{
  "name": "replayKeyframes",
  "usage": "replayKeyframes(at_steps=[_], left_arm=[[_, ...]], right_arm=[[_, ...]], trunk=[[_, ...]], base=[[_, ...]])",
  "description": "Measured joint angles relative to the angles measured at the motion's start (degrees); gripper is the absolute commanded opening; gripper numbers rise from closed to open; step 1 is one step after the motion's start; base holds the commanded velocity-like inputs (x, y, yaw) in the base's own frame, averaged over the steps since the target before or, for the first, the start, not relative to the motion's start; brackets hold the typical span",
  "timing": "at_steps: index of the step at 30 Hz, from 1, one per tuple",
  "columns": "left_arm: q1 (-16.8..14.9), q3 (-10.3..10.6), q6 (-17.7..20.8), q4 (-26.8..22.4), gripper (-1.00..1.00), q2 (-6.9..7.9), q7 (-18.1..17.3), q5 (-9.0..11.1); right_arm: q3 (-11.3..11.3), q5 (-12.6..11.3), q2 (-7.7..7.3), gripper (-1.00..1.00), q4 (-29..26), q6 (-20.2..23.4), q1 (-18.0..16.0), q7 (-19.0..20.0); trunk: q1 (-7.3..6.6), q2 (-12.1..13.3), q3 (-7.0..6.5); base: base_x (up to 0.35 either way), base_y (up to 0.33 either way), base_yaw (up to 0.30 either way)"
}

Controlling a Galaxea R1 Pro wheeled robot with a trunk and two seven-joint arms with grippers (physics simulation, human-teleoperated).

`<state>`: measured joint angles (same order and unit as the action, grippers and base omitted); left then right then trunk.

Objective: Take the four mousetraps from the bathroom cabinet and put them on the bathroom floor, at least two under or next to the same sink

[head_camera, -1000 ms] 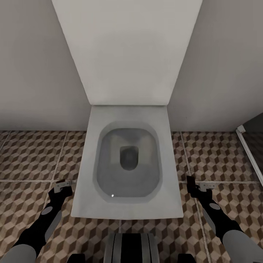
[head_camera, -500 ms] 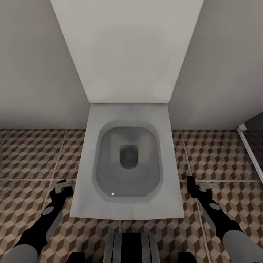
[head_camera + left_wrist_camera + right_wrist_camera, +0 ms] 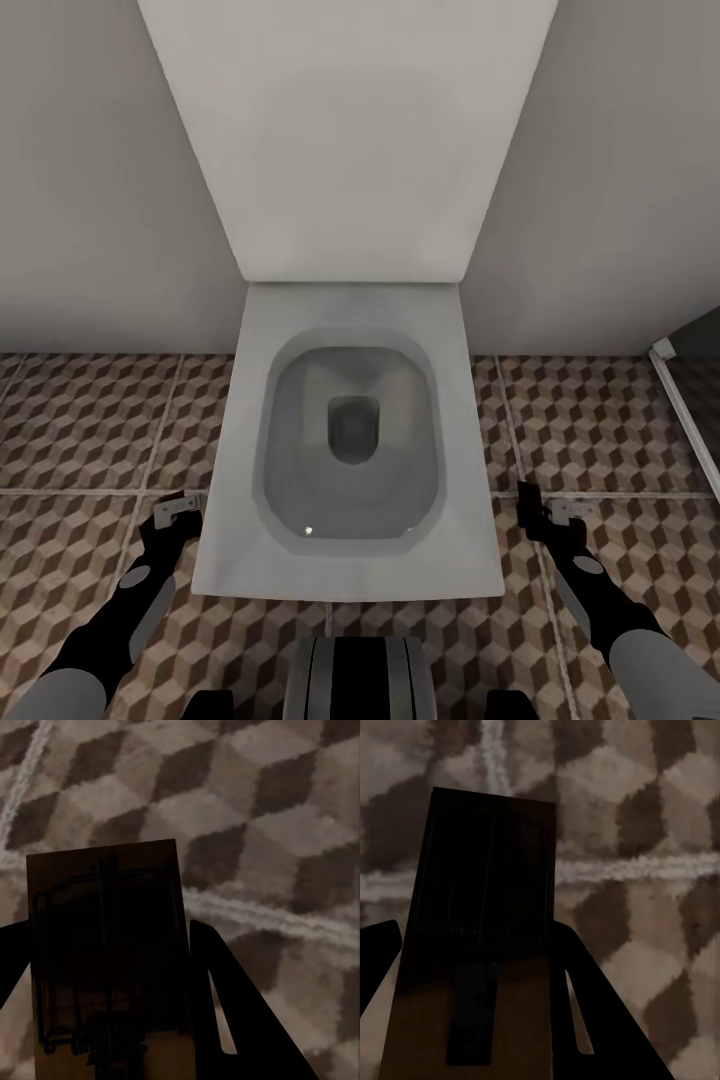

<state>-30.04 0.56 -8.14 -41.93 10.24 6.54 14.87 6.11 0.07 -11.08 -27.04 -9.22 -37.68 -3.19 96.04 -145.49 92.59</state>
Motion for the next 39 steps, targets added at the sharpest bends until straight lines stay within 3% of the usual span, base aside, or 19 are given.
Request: replayKeyframes(at_steps=[21,25,39], left_arm=[[0.0,0.0,0.03,0.0,-1.0,-0.16,0.0,0.06],[0.01,0.0,0.09,0.01,-1.0,-0.16,0.0,0.06],[0.01,0.02,0.0,0.0,-1.0,-0.16,-0.09,0.15]], right_arm=[[-0.09,-0.02,0.0,-1.0,0.01,-0.09,0.0,0.55],[-0.09,-0.01,0.0,-1.0,0.02,-0.09,0.0,0.55],[-0.09,-0.02,0.0,-1.0,0.01,-0.09,0.0,0.55]], trunk=[[0.0,0.0,0.0],[0.11,-0.05,0.88],[0.1,-0.05,0.89]], base=[[0.0,0.0,0.0],[0.0,0.0,0.0],[0.0,0.0,0.0]])
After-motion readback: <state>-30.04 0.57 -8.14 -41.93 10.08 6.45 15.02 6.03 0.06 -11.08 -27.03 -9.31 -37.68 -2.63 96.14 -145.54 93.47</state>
